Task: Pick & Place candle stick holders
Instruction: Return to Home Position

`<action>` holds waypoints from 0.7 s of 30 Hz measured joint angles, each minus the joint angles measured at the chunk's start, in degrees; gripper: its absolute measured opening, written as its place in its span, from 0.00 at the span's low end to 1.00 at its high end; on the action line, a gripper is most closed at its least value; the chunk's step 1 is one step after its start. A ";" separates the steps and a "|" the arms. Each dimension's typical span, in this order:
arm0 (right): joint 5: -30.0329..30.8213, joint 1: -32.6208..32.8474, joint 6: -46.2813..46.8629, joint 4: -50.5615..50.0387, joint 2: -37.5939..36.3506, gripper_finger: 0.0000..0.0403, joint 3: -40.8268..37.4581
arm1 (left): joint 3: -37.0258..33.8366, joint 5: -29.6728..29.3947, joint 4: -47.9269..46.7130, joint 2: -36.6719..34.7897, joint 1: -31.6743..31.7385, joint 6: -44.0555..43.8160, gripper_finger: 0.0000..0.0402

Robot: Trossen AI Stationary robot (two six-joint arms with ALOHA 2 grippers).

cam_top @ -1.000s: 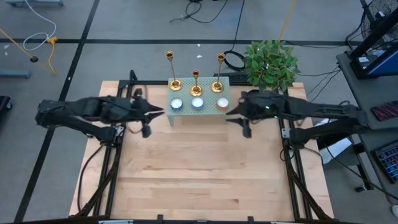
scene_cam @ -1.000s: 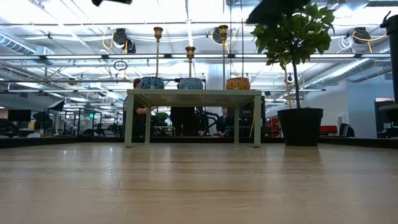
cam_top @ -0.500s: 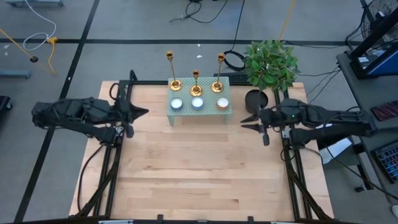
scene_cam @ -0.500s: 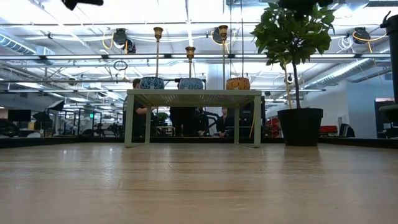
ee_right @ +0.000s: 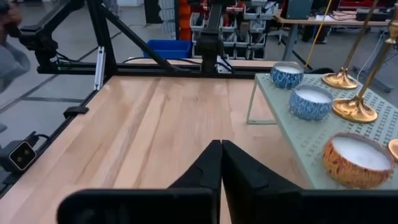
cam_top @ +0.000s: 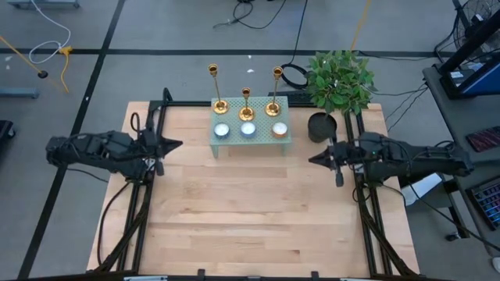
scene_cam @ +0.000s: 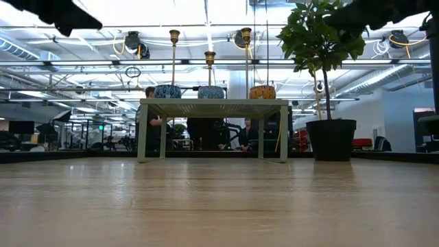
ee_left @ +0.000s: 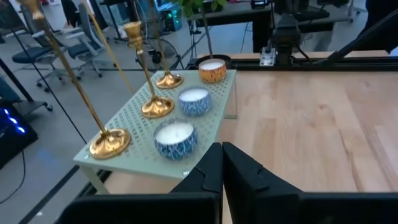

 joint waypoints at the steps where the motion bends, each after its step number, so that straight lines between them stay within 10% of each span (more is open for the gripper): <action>1: 0.00 0.00 0.00 0.03 -0.65 0.00 -0.59 | -0.81 0.01 -0.01 -1.06 0.00 -0.16 0.01; 21: 0.11 0.00 2.82 0.63 -16.53 0.00 -11.37 | -13.74 0.06 6.90 -18.38 0.00 3.07 0.01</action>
